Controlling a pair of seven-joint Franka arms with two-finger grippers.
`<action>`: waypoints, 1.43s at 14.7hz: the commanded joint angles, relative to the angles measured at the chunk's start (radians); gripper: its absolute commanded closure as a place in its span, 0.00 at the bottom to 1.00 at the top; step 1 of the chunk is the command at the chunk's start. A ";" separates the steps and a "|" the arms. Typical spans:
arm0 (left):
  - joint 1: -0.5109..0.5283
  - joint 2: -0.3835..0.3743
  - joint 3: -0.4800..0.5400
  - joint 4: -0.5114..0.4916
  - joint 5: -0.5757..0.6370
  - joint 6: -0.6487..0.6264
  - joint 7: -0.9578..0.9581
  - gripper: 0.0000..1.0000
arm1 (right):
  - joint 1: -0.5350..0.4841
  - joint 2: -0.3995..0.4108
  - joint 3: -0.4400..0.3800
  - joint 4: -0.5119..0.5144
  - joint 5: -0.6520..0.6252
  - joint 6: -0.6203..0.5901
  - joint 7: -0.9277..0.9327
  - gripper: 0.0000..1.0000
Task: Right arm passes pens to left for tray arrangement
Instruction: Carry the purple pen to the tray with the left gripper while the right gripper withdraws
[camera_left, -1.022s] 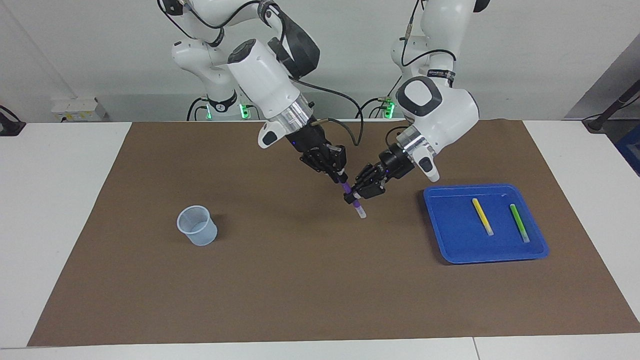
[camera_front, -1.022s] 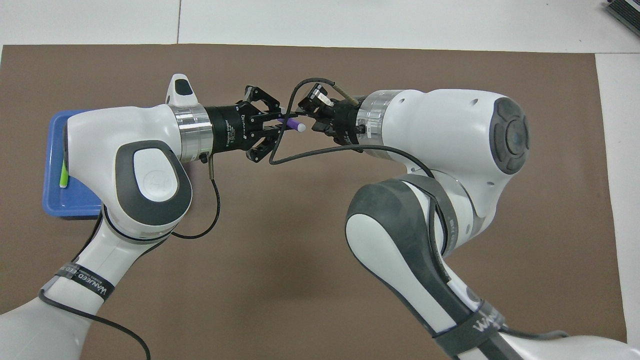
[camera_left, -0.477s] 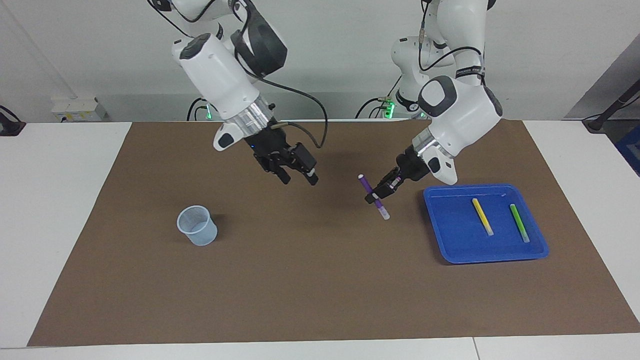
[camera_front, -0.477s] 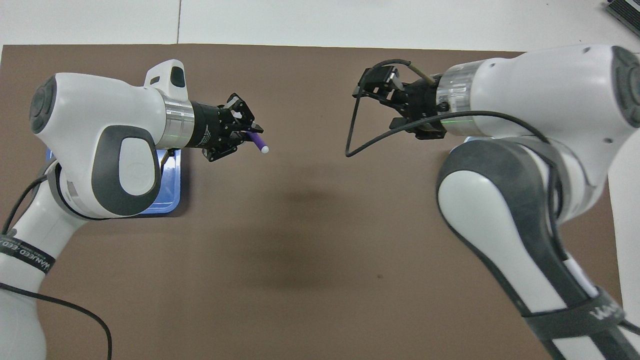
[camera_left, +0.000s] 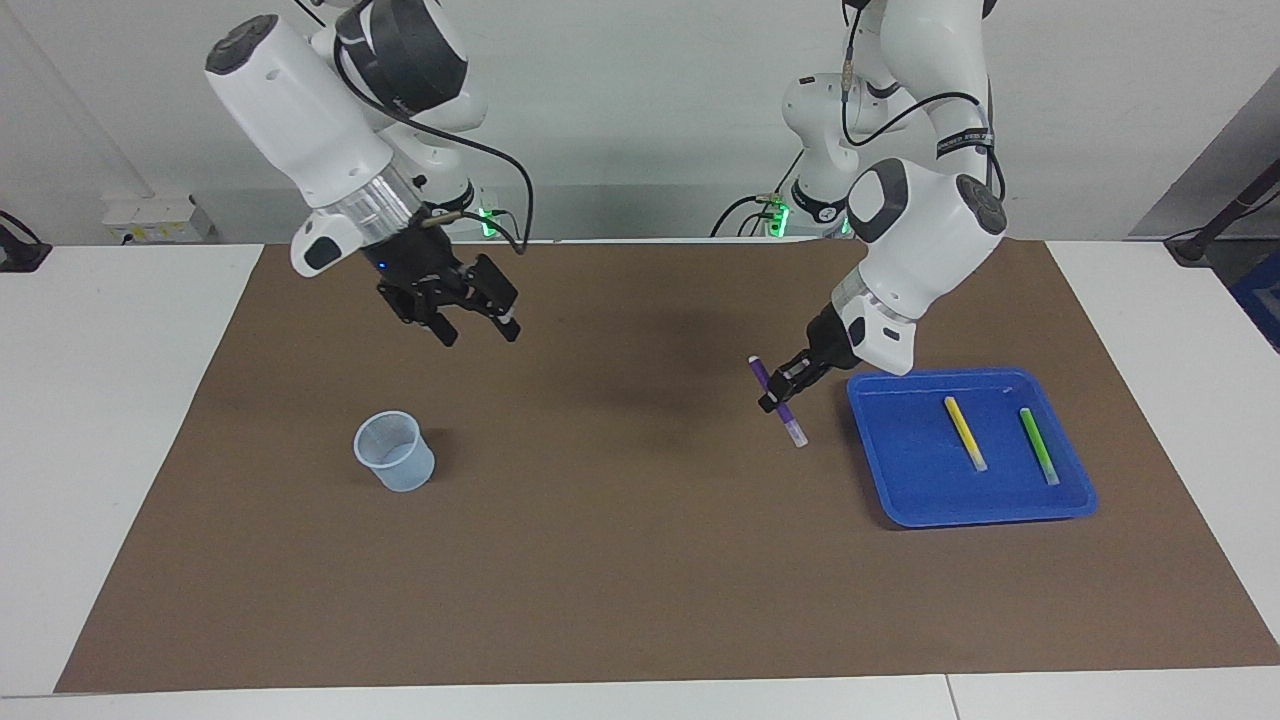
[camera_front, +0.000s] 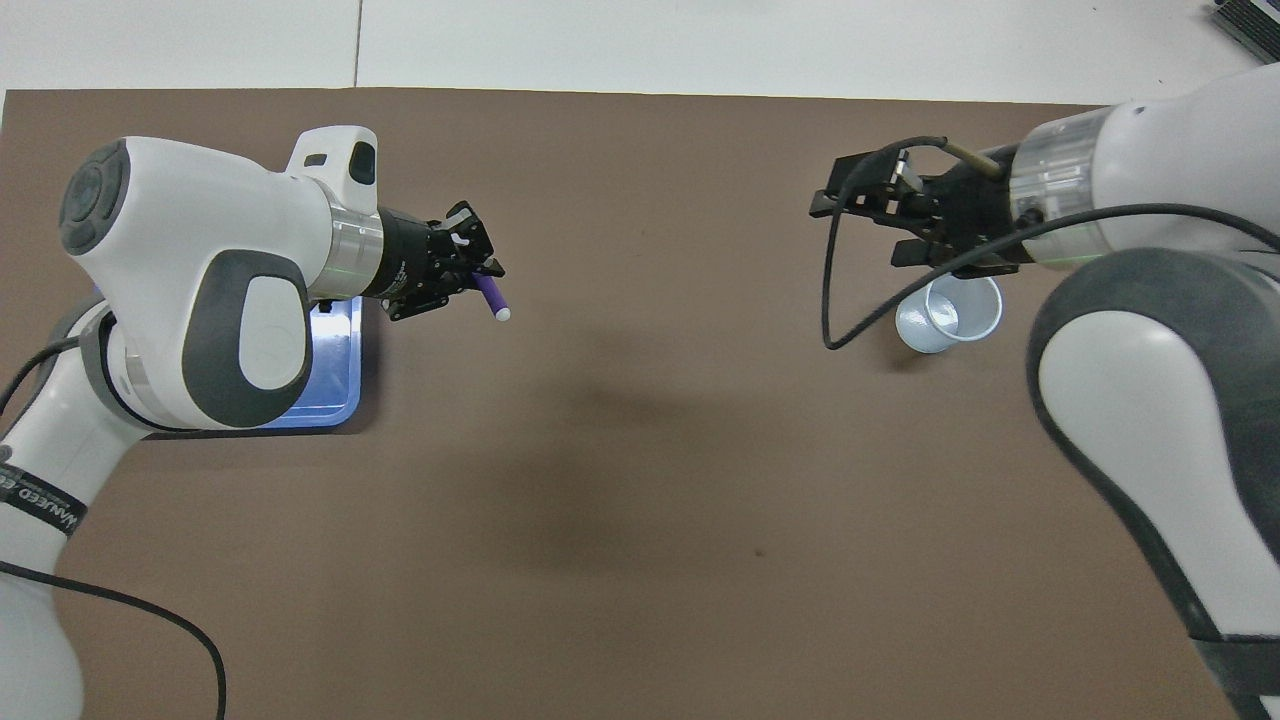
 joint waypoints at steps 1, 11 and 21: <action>0.004 0.003 -0.004 0.010 0.122 -0.044 0.077 1.00 | -0.050 -0.027 0.013 -0.010 -0.109 -0.070 -0.125 0.00; 0.139 -0.003 -0.004 -0.131 0.349 0.123 0.386 1.00 | -0.098 -0.062 0.011 -0.012 -0.204 -0.155 -0.202 0.00; 0.215 0.052 -0.004 -0.259 0.354 0.321 0.491 1.00 | -0.099 -0.094 -0.007 -0.027 -0.214 -0.186 -0.191 0.00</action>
